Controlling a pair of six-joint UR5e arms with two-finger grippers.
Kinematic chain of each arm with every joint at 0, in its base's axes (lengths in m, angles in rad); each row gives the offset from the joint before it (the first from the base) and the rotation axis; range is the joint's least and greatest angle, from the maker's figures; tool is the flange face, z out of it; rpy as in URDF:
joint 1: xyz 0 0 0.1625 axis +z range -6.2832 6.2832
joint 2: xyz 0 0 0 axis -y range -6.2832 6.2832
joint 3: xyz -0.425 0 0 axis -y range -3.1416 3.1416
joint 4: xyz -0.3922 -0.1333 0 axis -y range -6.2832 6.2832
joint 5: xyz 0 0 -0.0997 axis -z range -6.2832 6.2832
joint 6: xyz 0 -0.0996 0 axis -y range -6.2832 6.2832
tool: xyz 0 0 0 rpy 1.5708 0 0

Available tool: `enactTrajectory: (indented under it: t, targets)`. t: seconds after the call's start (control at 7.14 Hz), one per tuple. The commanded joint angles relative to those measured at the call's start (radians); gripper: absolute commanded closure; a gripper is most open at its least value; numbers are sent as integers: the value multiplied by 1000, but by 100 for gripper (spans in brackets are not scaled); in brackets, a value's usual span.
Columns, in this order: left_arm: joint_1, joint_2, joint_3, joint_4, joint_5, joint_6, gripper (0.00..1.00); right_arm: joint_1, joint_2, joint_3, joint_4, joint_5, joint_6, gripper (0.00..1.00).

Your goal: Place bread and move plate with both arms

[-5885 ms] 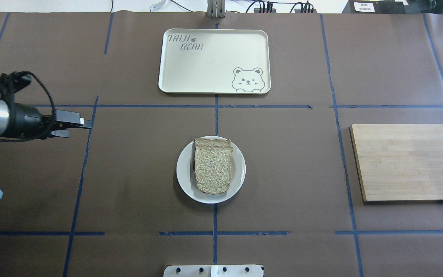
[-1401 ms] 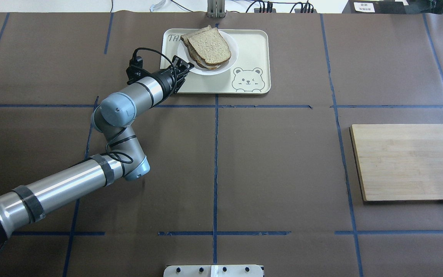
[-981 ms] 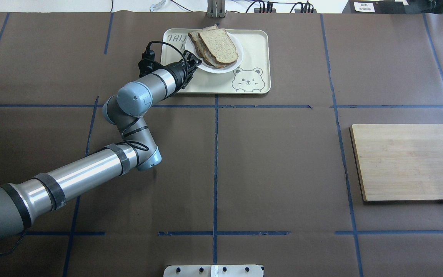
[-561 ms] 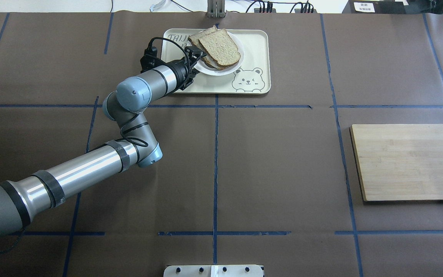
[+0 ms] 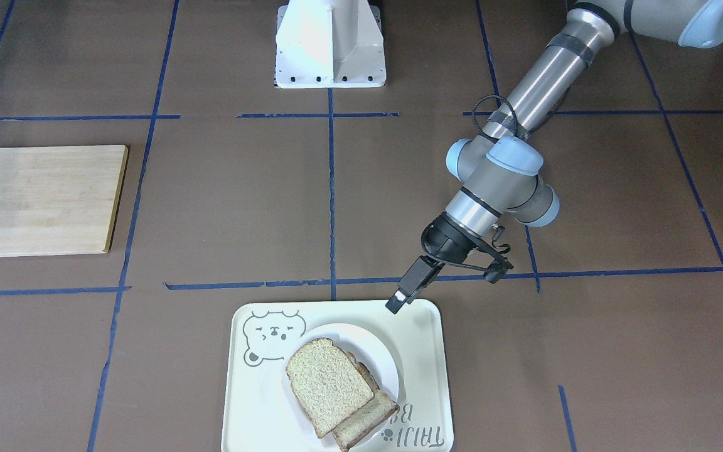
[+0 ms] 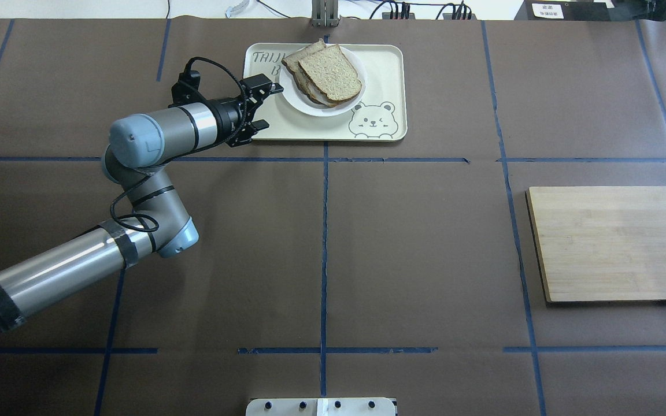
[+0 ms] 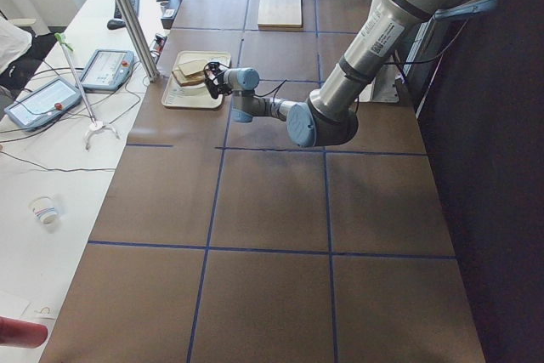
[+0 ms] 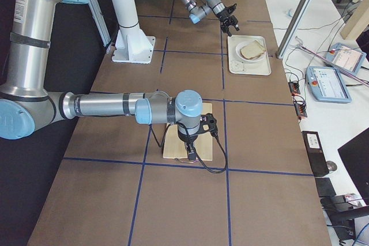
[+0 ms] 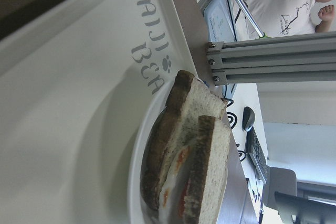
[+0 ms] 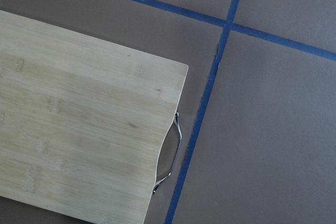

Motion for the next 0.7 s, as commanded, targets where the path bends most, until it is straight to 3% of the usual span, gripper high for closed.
enactTrajectory:
  t: [0.0, 0.28, 0.56]
  targets:
    - [-31, 179, -296, 277, -133, 330, 0, 0, -2, 0, 0, 0, 0, 0]
    - [-86, 294, -586, 706, -178, 612, 0, 0, -2, 0, 0, 0, 0, 0]
    - [-127, 350, -766, 1159, -162, 1079, 0, 0, -2, 0, 0, 0, 0, 0]
